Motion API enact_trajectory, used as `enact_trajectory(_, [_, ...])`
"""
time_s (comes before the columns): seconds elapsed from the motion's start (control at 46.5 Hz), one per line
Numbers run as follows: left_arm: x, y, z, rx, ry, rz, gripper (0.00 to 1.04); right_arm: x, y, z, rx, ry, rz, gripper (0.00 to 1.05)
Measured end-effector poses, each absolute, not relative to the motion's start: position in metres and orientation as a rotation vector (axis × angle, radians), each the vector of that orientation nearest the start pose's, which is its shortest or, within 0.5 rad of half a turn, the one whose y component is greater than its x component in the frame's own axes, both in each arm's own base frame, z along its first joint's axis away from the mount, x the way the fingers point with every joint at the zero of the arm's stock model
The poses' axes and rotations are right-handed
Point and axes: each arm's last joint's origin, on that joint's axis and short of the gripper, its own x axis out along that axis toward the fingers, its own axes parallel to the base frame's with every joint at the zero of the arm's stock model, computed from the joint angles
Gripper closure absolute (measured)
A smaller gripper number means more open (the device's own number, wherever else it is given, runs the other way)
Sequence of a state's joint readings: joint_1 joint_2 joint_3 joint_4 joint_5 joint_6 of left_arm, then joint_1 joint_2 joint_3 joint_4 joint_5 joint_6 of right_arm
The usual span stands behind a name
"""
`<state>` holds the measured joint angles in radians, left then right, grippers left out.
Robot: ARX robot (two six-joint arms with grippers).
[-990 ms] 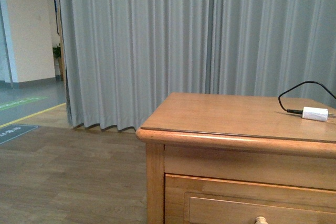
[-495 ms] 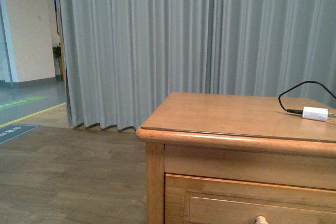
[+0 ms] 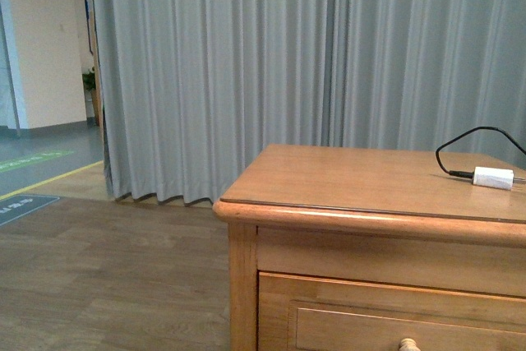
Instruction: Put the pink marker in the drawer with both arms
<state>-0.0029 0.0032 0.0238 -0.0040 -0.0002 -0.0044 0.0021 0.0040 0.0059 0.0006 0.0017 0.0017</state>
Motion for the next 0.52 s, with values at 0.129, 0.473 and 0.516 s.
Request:
enact_trajectory(0.129, [0.0964, -0.0003, 0.171, -0.004, -0.017, -0.003, 0.06, 0.0976, 0.0002, 0.1653, 0.002, -0.002, 0.0, 0.08])
enact_trajectory(0.473, [0.0964, -0.0003, 0.171, -0.004, -0.017, -0.003, 0.06, 0.0976, 0.0002, 0.1653, 0.002, -0.002, 0.0, 0.08])
enact_trajectory(0.516, [0.0964, -0.0003, 0.171, -0.004, -0.017, -0.003, 0.06, 0.0976, 0.0002, 0.1653, 0.002, -0.002, 0.0, 0.08])
